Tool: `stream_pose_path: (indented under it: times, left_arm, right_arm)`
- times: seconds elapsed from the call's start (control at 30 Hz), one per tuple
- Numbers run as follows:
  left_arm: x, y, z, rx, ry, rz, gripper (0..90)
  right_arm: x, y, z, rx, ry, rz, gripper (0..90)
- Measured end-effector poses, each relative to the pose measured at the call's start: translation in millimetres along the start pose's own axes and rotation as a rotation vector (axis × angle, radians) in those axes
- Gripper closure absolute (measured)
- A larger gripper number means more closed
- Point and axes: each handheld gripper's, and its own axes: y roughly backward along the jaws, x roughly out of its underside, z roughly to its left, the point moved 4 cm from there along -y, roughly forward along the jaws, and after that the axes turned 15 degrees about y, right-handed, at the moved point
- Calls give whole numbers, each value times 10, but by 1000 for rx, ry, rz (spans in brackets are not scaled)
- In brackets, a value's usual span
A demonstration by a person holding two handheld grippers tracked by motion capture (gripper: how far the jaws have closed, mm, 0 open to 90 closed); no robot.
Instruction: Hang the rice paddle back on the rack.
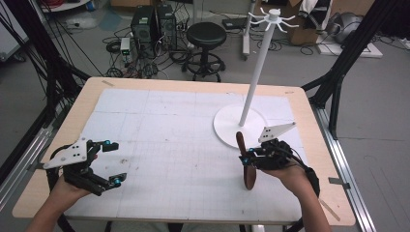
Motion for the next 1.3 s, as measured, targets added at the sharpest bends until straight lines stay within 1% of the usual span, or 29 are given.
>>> stream_pose_path:
  times: [0.03,0.13,0.2,0.23,0.27,0.3,0.37,0.4,0.43,0.47,0.53,0.57,0.6,0.73,0.77,0.8,0.87,0.9,0.93,1.0,1.03,1.07,1.1,1.13,1.2,1.23,1.27,1.3]
  left_arm:
    - [1,-2,-2,0,1,0,17]
    - [1,-4,-4,1,2,0,17]
    - [0,-5,-3,3,0,1,17]
    - [0,-6,-3,2,0,1,17]
    - [0,-6,-4,2,0,1,17]
    - [-1,-7,-3,3,-1,2,17]
    - [0,-8,-5,3,-1,3,17]
    - [0,-10,-7,3,1,2,17]
    - [0,-10,-7,2,0,2,17]
    - [0,-11,-7,3,1,2,18]
    - [0,-12,-7,3,1,1,18]
    - [1,-12,-7,3,1,1,17]
    - [1,-13,-7,3,1,0,18]
    - [1,-13,-3,4,2,-1,18]
    - [0,-12,-3,4,3,-1,18]
    - [0,-10,-2,4,2,0,17]
    - [-1,-11,-4,4,2,-2,17]
    - [-1,-11,-4,3,3,-2,17]
    - [0,-10,-3,3,3,0,18]
    - [0,-13,-3,3,4,-2,17]
    - [0,-13,-1,2,4,-2,17]
    - [-1,-13,-1,3,4,-2,17]
    - [-1,-12,-1,3,4,-2,17]
    - [-1,-12,0,3,4,-2,17]
    - [-1,-12,0,3,5,-3,17]
    - [-1,-11,-1,2,7,-3,17]
    - [-1,-12,0,2,4,-3,17]
    - [-1,-12,0,2,5,-2,18]
  right_arm:
    - [-1,13,-4,7,3,-1,776]
    - [-1,50,-10,4,-7,-5,776]
    - [-1,68,-19,12,-3,-9,777]
    - [0,81,-22,7,-10,-9,777]
    - [-2,89,-26,14,-8,-13,777]
    - [-4,102,-28,10,-11,-16,776]
    - [-12,128,-37,19,-11,-22,777]
    - [-13,139,-41,14,-16,-23,777]
    - [-19,151,-46,28,-15,-25,777]
    - [-21,160,-53,21,-19,-25,777]
    - [-29,177,-69,32,-21,-27,777]
    - [-35,188,-75,26,-25,-29,777]
    - [-45,210,-84,38,-21,-34,777]
    - [-78,283,-107,41,-22,-67,778]
    - [-86,301,-111,53,-19,-71,778]
    - [-91,317,-115,48,-20,-74,777]
    - [-103,353,-126,62,-16,-85,777]
    - [-111,371,-130,53,-23,-95,778]
    - [-118,391,-138,65,-20,-102,778]
    - [-132,425,-148,67,-21,-114,777]
    - [-141,448,-154,78,-21,-121,778]
    - [-149,472,-163,75,-24,-129,777]
    - [-158,492,-170,86,-23,-137,778]
    - [-165,509,-177,85,-25,-144,778]
    - [-179,542,-191,96,-25,-150,777]
    - [-183,552,-194,91,-28,-151,778]
    - [-192,570,-205,106,-22,-156,778]
    - [-197,581,-206,105,-26,-156,778]
